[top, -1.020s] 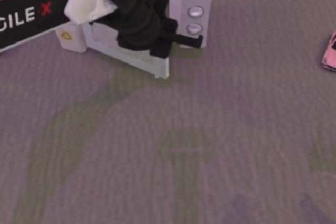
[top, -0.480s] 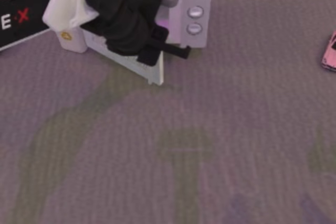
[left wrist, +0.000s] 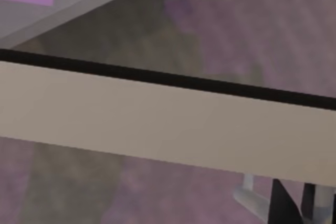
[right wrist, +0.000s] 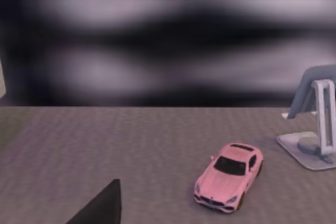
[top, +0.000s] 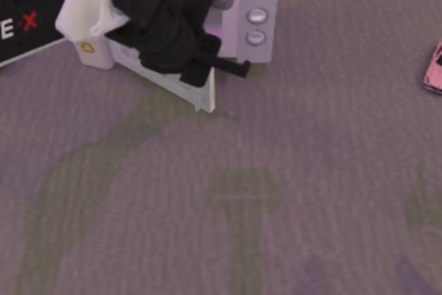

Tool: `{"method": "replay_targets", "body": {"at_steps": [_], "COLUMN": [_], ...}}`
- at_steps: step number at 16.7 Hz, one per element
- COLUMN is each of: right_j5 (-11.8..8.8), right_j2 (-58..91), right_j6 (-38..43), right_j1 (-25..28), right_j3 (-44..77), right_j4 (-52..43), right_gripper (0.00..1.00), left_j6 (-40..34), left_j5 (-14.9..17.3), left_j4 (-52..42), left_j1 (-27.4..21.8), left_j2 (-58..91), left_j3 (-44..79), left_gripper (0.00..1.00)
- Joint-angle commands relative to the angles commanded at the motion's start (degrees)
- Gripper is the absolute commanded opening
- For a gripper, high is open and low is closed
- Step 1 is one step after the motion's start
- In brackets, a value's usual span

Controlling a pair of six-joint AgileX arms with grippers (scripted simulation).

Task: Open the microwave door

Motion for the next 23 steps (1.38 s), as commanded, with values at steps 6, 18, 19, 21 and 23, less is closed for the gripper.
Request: {"method": "replay_targets", "body": {"at_steps": [6,18,19,21,23], "right_j5": [0.0,0.0,0.0,0.0,0.0], "right_j2": [0.0,0.0,0.0,0.0,0.0], "right_j6": [0.0,0.0,0.0,0.0,0.0], "right_j1": [0.0,0.0,0.0,0.0,0.0], "right_j3": [0.0,0.0,0.0,0.0,0.0], "right_j4": [0.0,0.0,0.0,0.0,0.0], "right_gripper": [1.00,1.00,1.00,1.00,1.00], "left_j6": [0.0,1.6,2.8,5.5,7.4], "left_j5": [0.0,1.3,1.9,3.3,4.3], "left_j4": [0.0,0.2,0.4,0.6,0.8], "left_j1": [0.0,0.3,0.7,1.7,2.4], "left_j2": [0.0,-0.9,-1.5,-2.8,-3.8], "left_j3": [0.0,-1.1,-1.9,-3.6,-4.7], "left_gripper": [0.00,0.00,0.00,0.00,0.00]}}
